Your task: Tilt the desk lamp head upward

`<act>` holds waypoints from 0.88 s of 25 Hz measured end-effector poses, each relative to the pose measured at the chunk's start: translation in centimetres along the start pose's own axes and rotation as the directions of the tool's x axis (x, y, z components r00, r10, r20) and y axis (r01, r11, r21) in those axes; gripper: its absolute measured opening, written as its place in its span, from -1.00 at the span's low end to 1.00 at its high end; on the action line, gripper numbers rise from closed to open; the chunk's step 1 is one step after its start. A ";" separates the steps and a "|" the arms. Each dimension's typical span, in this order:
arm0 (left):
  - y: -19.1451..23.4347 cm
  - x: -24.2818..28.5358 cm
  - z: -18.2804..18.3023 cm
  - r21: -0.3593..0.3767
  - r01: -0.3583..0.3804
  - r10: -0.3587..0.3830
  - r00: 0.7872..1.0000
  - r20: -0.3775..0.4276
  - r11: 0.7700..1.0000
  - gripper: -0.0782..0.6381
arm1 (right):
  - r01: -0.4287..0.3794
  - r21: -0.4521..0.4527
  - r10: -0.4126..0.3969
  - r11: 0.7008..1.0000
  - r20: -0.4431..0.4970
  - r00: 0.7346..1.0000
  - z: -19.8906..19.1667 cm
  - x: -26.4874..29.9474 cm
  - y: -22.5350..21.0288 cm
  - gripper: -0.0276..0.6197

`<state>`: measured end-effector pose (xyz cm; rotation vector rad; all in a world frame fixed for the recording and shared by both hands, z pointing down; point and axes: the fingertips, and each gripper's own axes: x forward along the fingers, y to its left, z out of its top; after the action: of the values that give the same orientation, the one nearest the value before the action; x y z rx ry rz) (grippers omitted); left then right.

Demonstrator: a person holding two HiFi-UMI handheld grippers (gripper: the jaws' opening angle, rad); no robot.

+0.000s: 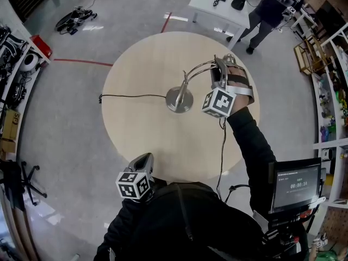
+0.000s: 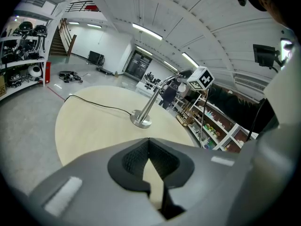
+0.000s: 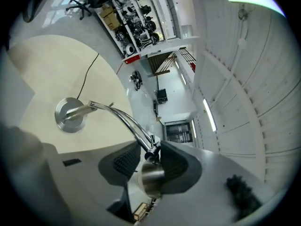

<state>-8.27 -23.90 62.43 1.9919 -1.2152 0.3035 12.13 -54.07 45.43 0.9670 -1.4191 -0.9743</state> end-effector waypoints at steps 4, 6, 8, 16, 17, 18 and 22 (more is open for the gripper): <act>1.0 0.0 0.1 -0.009 0.007 -0.007 1.000 0.005 1.000 -0.76 | 0.015 -0.081 -0.016 0.997 -0.017 1.000 1.6 -0.1 -0.2 -0.49; 1.2 0.1 0.3 -0.012 0.012 -0.012 1.000 0.006 1.000 -0.76 | 0.020 -0.111 -0.022 0.994 -0.018 1.000 2.1 0.0 -0.4 -0.49; 1.3 0.0 0.4 -0.018 0.017 -0.017 1.000 0.009 1.000 -0.76 | 0.028 -0.147 -0.031 0.989 -0.020 0.999 2.5 0.0 -0.5 -0.50; 2.1 0.0 0.1 -0.059 0.029 -0.028 0.999 0.018 0.998 -0.76 | 0.026 -0.297 -0.035 0.955 -0.025 0.999 3.4 0.2 -0.8 -0.52; 2.2 -0.1 0.0 -0.067 0.030 -0.029 0.999 0.017 0.997 -0.76 | 0.027 -0.322 -0.036 0.947 -0.024 0.999 3.6 0.1 -0.8 -0.53; 2.2 -0.1 0.0 -0.073 0.032 -0.031 0.999 0.017 0.997 -0.76 | 0.029 -0.344 -0.040 0.938 -0.024 0.999 3.8 0.1 -0.9 -0.53; 2.2 -0.2 0.3 -0.080 0.041 -0.039 0.999 0.026 0.996 -0.76 | 0.046 -0.423 -0.061 0.905 -0.023 0.998 4.6 -0.1 -1.7 -0.54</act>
<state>-10.33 -24.54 63.17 1.9530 -1.1834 0.2073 7.56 -54.37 43.53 0.6960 -1.0900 -1.2374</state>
